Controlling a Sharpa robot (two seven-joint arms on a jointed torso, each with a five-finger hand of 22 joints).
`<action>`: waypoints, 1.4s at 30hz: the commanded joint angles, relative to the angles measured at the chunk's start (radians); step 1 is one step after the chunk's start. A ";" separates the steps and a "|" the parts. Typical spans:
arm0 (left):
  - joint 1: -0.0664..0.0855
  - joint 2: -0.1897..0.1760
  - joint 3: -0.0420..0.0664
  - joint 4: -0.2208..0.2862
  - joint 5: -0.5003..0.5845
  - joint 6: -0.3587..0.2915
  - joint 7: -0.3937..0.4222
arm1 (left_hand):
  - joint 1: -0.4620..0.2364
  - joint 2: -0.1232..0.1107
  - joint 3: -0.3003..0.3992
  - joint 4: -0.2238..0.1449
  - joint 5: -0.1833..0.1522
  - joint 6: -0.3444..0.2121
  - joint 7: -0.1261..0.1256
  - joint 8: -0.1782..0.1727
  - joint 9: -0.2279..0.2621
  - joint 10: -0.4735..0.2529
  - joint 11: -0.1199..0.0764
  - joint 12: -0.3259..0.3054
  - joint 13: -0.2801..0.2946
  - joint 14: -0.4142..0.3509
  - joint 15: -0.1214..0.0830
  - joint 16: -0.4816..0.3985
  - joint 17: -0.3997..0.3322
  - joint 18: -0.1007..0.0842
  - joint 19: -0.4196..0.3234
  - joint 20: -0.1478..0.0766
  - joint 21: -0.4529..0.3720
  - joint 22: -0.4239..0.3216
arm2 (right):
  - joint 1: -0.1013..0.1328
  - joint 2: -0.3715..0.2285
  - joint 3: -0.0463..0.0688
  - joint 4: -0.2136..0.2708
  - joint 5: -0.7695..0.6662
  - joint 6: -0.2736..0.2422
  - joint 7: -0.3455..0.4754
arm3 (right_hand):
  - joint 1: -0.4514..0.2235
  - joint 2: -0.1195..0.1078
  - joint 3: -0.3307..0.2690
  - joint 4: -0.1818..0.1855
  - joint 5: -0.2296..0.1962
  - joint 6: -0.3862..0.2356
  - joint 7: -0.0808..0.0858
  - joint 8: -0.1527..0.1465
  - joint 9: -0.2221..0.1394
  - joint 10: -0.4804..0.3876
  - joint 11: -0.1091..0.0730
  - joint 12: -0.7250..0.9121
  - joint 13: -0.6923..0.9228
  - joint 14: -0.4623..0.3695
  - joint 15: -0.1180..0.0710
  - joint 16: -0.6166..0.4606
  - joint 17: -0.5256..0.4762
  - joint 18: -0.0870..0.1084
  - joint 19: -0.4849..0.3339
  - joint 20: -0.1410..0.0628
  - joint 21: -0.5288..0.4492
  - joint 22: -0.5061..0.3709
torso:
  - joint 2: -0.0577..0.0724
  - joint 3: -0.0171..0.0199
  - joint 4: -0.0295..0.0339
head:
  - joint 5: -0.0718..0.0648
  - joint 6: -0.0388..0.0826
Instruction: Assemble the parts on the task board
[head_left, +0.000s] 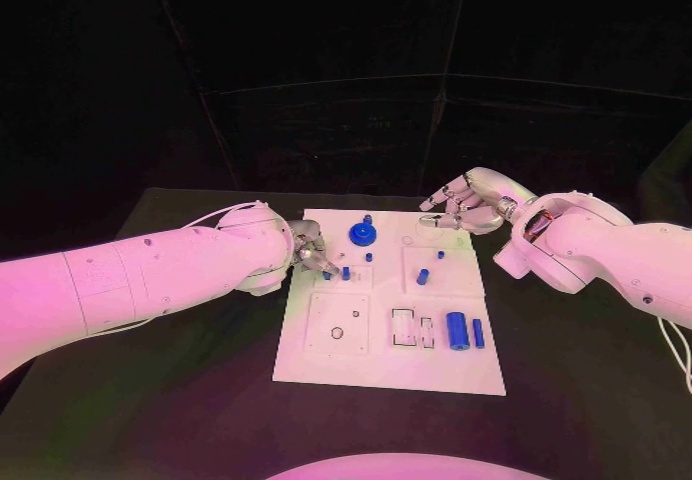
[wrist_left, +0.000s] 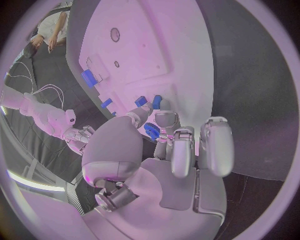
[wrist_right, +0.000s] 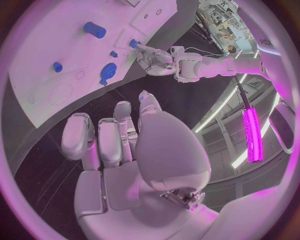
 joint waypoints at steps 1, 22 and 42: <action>0.001 0.004 0.000 -0.005 -0.003 0.016 -0.005 | -0.012 0.003 -0.009 0.001 0.004 0.005 -0.001 0.007 0.002 0.005 -0.004 0.007 0.002 0.106 -0.005 0.003 0.263 0.006 0.026 -0.007 0.004 0.050 | 0.002 -0.001 0.000 0.004 0.003 0.004 0.007 | -0.005 0.009 -0.007 0.001 0.002 0.002 0.002 0.006 0.001 -0.004 -0.001 -0.003 0.000 0.019 -0.009 -0.005 -0.002 0.008 -0.008 -0.002 -0.005 -0.001 | 0.000 -0.0003 0.0003 | -0.001 0.000; 0.000 -0.014 0.001 0.003 0.033 -0.044 -0.001 | -0.128 -0.025 -0.170 0.107 0.004 -0.030 0.012 -0.005 -0.006 -0.013 0.006 -0.006 -0.023 0.106 0.001 0.003 0.263 0.008 0.024 -0.005 -0.008 0.042 | 0.002 -0.003 0.000 0.005 0.000 0.004 0.007 | -0.003 0.008 -0.008 0.000 0.002 0.001 0.002 0.006 0.001 -0.005 -0.001 -0.005 -0.002 0.019 -0.009 -0.006 -0.003 0.009 -0.008 -0.002 -0.006 -0.002 | -0.001 -0.0007 0.0019 | -0.005 0.000; 0.007 -0.026 0.003 -0.009 0.258 -0.238 0.386 | 0.079 -0.002 -0.323 0.121 0.009 -0.218 0.115 -0.104 -0.123 -0.369 0.113 -0.283 -0.296 -0.123 0.088 -0.481 -0.316 0.135 -0.282 0.076 -0.724 -0.620 | 0.002 -0.003 0.000 0.001 -0.002 0.001 0.007 | -0.002 0.008 -0.008 0.000 0.002 0.001 0.002 0.006 0.001 -0.005 -0.001 -0.003 -0.001 0.019 -0.009 -0.007 -0.003 0.009 -0.008 -0.002 -0.006 -0.002 | 0.000 -0.0002 0.0011 | -0.013 0.007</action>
